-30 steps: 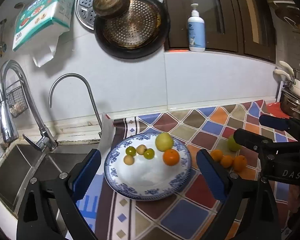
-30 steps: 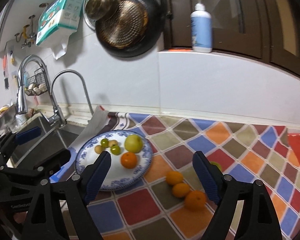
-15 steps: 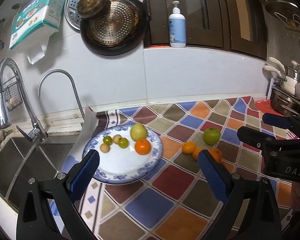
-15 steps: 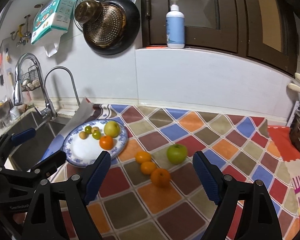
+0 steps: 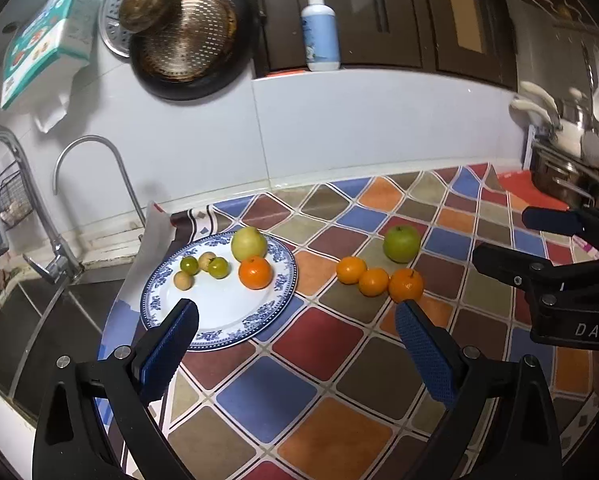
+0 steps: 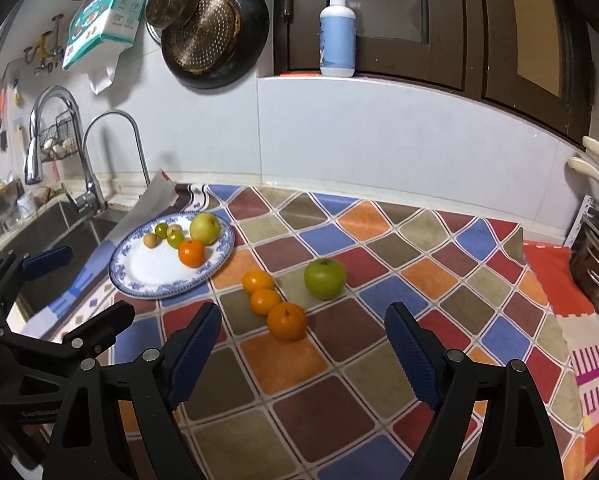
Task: Organize fruits
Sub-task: 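Move both open grippers back over the oranges on the table, then grasp an orange with the left gripper while the right gripper grasps another orange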
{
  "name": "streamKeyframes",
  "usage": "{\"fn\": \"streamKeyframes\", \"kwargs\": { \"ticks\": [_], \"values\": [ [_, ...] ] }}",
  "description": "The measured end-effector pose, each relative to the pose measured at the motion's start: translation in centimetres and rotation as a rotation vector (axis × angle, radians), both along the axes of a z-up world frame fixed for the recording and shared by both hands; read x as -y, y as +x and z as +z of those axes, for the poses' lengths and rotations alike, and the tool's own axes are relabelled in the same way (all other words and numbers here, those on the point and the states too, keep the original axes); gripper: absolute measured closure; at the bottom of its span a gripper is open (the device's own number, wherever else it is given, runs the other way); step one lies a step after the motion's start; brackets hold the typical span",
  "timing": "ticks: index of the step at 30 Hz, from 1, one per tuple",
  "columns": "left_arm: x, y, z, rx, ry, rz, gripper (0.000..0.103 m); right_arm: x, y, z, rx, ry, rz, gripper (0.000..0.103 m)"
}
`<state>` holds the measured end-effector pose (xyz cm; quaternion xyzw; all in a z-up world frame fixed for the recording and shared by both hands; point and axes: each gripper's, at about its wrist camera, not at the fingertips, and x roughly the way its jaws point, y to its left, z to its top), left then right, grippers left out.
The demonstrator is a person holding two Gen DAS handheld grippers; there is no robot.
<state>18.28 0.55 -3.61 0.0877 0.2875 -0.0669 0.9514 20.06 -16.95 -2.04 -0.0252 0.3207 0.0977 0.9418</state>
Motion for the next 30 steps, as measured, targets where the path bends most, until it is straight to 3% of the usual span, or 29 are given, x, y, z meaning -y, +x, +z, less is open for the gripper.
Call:
{"fn": "streamKeyframes", "kwargs": {
  "ticks": [6, 18, 25, 30],
  "values": [
    [0.7, 1.4, -1.4, 0.006, 0.056, -0.075, 0.005, 0.3, 1.1, -1.8, -0.037, -0.002, 0.011, 0.019],
    [0.7, 8.1, -4.2, -0.054, 0.087, -0.201, 0.028, -1.3, 5.5, -6.3, -0.162, 0.003, 0.025, 0.020],
    [1.4, 11.6, -5.5, -0.137, 0.012, -0.276, 0.044, -1.5, 7.4, -7.5, -0.208, 0.030, 0.015, 0.031],
    [2.3, 13.5, -6.1, -0.193, -0.048, -0.300, 0.049, -1.6, 8.1, -8.2, -0.234, 0.059, 0.020, 0.036]
  ]
}}
